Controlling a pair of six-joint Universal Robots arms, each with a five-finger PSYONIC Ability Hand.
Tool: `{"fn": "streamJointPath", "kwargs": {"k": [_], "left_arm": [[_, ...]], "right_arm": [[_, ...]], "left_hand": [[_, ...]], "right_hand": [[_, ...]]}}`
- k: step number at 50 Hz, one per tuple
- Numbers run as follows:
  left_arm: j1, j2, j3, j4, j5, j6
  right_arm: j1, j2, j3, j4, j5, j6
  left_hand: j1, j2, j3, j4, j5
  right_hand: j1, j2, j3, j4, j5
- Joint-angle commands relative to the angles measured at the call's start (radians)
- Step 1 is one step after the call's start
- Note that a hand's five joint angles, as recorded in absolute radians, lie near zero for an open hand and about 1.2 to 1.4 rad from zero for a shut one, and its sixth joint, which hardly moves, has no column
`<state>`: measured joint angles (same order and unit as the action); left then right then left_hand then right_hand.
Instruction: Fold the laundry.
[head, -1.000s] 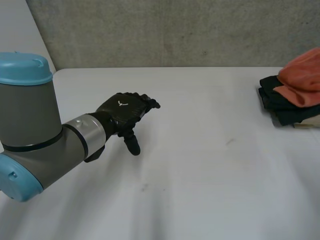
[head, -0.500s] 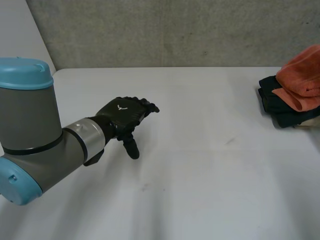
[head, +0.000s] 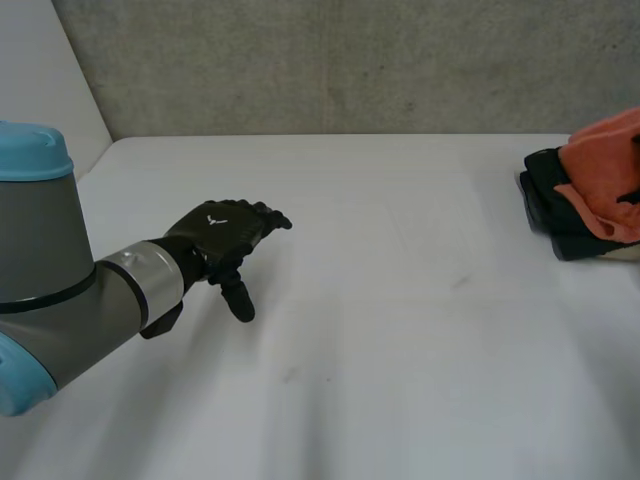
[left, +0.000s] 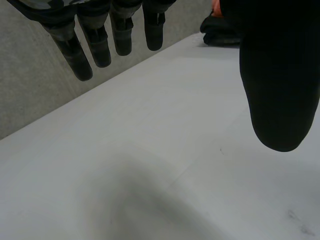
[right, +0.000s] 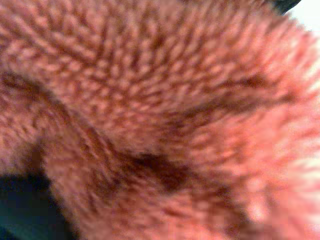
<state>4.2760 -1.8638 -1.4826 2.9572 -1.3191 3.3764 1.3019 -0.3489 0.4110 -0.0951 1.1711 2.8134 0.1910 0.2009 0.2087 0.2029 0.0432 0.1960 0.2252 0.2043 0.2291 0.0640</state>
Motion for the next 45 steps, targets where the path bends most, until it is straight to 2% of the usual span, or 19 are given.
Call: {"fn": "streamJointPath", "kwargs": {"k": [1, 7, 10, 18, 26, 31, 38, 42, 45], "left_arm": [[-0.001, 0.012, -0.019, 0.002, 0.000, 0.006], [0.001, 0.012, -0.019, 0.002, 0.000, 0.005], [0.001, 0.018, -0.016, 0.002, 0.000, 0.006], [-0.001, 0.040, -0.002, 0.009, 0.000, 0.005], [-0.001, 0.063, 0.013, 0.022, 0.000, 0.000], [0.001, 0.090, 0.015, 0.039, -0.002, -0.002], [0.002, 0.141, 0.001, 0.091, -0.017, -0.006], [0.015, 0.184, -0.033, 0.128, -0.063, -0.038], [0.034, 0.231, -0.071, 0.177, -0.115, -0.068]], "right_arm": [[-0.059, 0.053, -0.064, -0.002, 0.047, 0.000], [-0.056, 0.038, -0.020, 0.000, 0.032, 0.000], [-0.043, -0.018, 0.046, -0.002, 0.025, 0.000], [0.005, -0.272, 0.245, -0.067, 0.035, 0.001], [0.023, -0.551, 0.445, -0.172, 0.081, 0.001], [0.100, -0.708, 0.590, -0.207, 0.097, 0.003], [0.230, -0.855, 0.801, -0.206, 0.119, 0.008], [0.339, -0.978, 0.948, -0.206, 0.154, 0.057], [0.405, -1.058, 1.060, -0.207, 0.211, 0.126]], "left_hand": [[0.014, 0.004, -0.004, 0.002, -0.013], [0.014, 0.004, -0.004, 0.002, -0.013], [0.014, 0.004, -0.004, 0.002, -0.013], [0.008, -0.002, -0.010, -0.004, -0.019], [0.008, -0.002, -0.010, -0.004, -0.019], [0.008, -0.002, -0.010, -0.004, -0.019], [0.002, -0.008, -0.016, -0.010, -0.025], [-0.004, -0.014, -0.022, -0.016, -0.031], [-0.004, -0.014, -0.022, -0.016, -0.031]], "right_hand": [[-0.021, -0.051, -0.030, -0.055, -0.064], [-0.021, -0.051, -0.030, -0.055, -0.064], [-0.021, -0.051, -0.030, -0.055, -0.064], [-0.021, -0.051, -0.030, -0.055, -0.064], [-0.021, -0.051, -0.030, -0.055, -0.064], [-0.021, -0.051, -0.030, -0.055, -0.064], [-0.021, -0.051, -0.030, -0.055, -0.064], [-0.021, -0.051, -0.030, -0.055, -0.064], [-0.021, -0.051, -0.030, -0.055, -0.064]]}}
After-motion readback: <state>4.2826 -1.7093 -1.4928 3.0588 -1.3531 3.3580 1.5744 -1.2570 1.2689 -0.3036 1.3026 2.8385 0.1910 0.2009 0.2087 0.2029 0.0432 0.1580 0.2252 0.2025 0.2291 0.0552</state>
